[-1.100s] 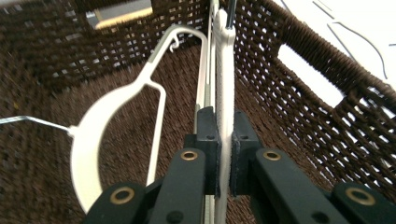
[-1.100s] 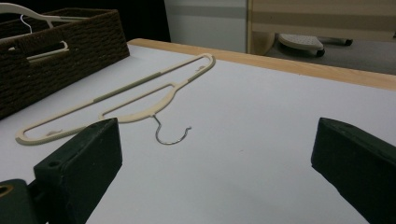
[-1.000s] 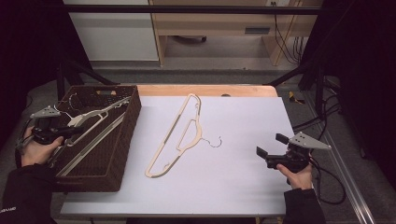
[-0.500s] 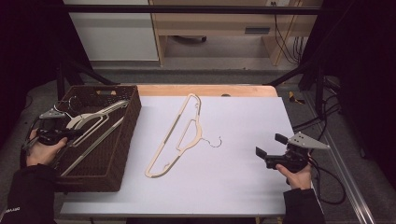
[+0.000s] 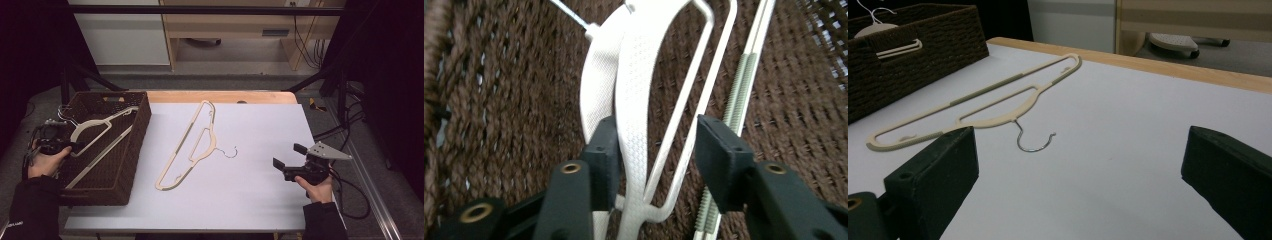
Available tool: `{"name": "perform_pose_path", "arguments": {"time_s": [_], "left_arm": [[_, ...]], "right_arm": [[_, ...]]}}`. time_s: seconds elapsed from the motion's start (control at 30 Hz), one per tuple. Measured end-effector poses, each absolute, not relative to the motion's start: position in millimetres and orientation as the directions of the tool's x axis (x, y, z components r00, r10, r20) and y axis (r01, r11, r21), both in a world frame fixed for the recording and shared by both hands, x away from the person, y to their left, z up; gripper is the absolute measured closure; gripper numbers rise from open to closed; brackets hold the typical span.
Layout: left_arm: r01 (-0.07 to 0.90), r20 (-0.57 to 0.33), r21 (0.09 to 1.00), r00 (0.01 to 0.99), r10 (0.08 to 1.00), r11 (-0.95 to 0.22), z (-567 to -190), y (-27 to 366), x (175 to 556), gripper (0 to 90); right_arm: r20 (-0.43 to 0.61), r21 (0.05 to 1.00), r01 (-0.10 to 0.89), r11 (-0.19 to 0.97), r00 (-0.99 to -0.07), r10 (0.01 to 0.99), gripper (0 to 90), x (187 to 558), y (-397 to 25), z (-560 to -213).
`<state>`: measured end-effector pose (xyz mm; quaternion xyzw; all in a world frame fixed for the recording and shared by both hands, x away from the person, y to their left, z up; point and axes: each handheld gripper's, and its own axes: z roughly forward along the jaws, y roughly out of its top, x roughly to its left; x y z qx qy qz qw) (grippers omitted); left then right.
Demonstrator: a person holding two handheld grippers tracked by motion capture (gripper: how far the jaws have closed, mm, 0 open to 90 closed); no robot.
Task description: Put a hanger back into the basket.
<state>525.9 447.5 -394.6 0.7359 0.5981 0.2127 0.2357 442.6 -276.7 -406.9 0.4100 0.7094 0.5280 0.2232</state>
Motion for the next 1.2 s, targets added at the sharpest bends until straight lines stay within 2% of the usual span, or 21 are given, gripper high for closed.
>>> {"name": "perform_pose_path", "arguments": {"time_s": [0.23, 0.37, 0.53, 0.57, 0.6, 0.7, 0.73, 0.77, 0.8, 0.83, 0.87, 0.97, 1.2], "left_arm": [[0.791, 0.006, 0.6, 0.14, 0.99, -0.115, -390, 455, 523, 45.1], [0.765, -0.005, 0.633, 0.162, 0.987, -0.122, -381, 456, 516, 41.3], [0.651, -0.005, 0.745, 0.223, 0.975, -0.145, -358, 447, 499, 35.5], [0.651, -0.005, 0.745, 0.223, 0.975, -0.145, -358, 447, 499, 34.5], [0.609, -0.018, 0.781, 0.245, 0.969, -0.139, -352, 441, 493, 33.3], [0.563, -0.036, 0.817, 0.273, 0.961, -0.129, -345, 435, 487, 30.0], [0.523, -0.053, 0.843, 0.31, 0.949, -0.124, -339, 428, 482, 28.0], [0.523, -0.053, 0.843, 0.31, 0.949, -0.124, -339, 428, 482, 25.8], [0.481, -0.049, 0.867, 0.338, 0.94, -0.128, -334, 420, 476, 22.2], [0.481, -0.049, 0.867, 0.338, 0.94, -0.128, -334, 420, 476, 20.8], [0.434, -0.052, 0.893, 0.367, 0.929, -0.122, -329, 411, 470, 19.8], [0.383, -0.062, 0.917, 0.418, 0.906, -0.113, -323, 398, 463, 15.7], [0.316, -0.064, 0.942, 0.497, 0.865, -0.112, -323, 365, 454, 7.9]], "right_arm": [[0.115, 0.932, 0.345, 0.106, -0.563, 0.818, 2.3, 442, -277, -407], [0.116, 0.933, 0.345, 0.105, -0.562, 0.819, 2.3, 442, -277, -407], [0.115, 0.934, 0.34, 0.106, -0.57, 0.813, 2.2, 442, -276, -406], [0.115, 0.934, 0.34, 0.106, -0.57, 0.813, 2.2, 442, -276, -406], [0.115, 0.935, 0.34, 0.104, -0.565, 0.817, 2.1, 442, -276, -405], [0.118, 0.936, 0.338, 0.101, -0.568, 0.815, 2.1, 441, -276, -404], [0.114, 0.937, 0.335, 0.102, -0.567, 0.816, 2.0, 441, -276, -404], [0.114, 0.937, 0.335, 0.102, -0.567, 0.816, 2.0, 441, -276, -404], [0.111, 0.938, 0.332, 0.103, -0.567, 0.816, 2.0, 441, -276, -403], [0.111, 0.938, 0.332, 0.103, -0.567, 0.816, 2.0, 441, -276, -403], [0.113, 0.938, 0.331, 0.099, -0.566, 0.817, 2.1, 441, -276, -403], [0.117, 0.938, 0.332, 0.097, -0.569, 0.814, 2.1, 441, -277, -403], [0.11, 0.94, 0.325, 0.101, -0.571, 0.813, 2.1, 440, -274, -401]]}}
